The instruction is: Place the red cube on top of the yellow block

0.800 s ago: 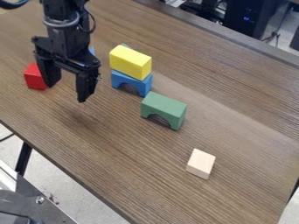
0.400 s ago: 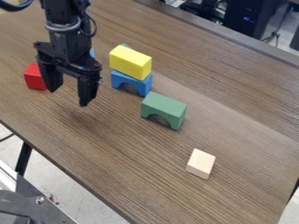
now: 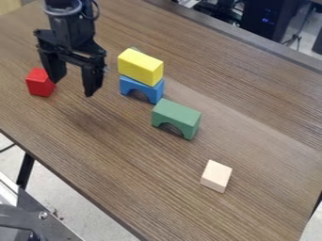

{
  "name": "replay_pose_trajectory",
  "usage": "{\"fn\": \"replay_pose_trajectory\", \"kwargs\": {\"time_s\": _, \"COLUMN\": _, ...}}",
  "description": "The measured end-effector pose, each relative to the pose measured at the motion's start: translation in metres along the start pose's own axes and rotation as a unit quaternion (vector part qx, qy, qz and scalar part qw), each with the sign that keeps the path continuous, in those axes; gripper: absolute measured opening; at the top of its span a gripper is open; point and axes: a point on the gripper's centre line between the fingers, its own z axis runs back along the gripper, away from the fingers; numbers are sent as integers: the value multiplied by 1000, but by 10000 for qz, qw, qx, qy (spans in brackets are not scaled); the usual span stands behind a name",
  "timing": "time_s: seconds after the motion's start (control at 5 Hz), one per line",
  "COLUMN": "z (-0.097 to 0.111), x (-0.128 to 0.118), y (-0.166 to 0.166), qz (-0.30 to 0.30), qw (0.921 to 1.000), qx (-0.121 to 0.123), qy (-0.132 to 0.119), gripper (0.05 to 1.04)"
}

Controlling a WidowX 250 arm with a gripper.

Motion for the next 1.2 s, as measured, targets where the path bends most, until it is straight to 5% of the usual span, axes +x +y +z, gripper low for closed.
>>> {"fn": "replay_pose_trajectory", "kwargs": {"time_s": 0.8, "z": 9, "x": 15, "y": 48, "qz": 774, "qw": 9967, "qx": -228, "qy": 20, "gripper": 1000}}
{"fn": "replay_pose_trajectory", "kwargs": {"time_s": 1.2, "z": 1, "x": 19, "y": 78, "qz": 1222, "qw": 9910, "qx": -438, "qy": 336, "gripper": 1000}}
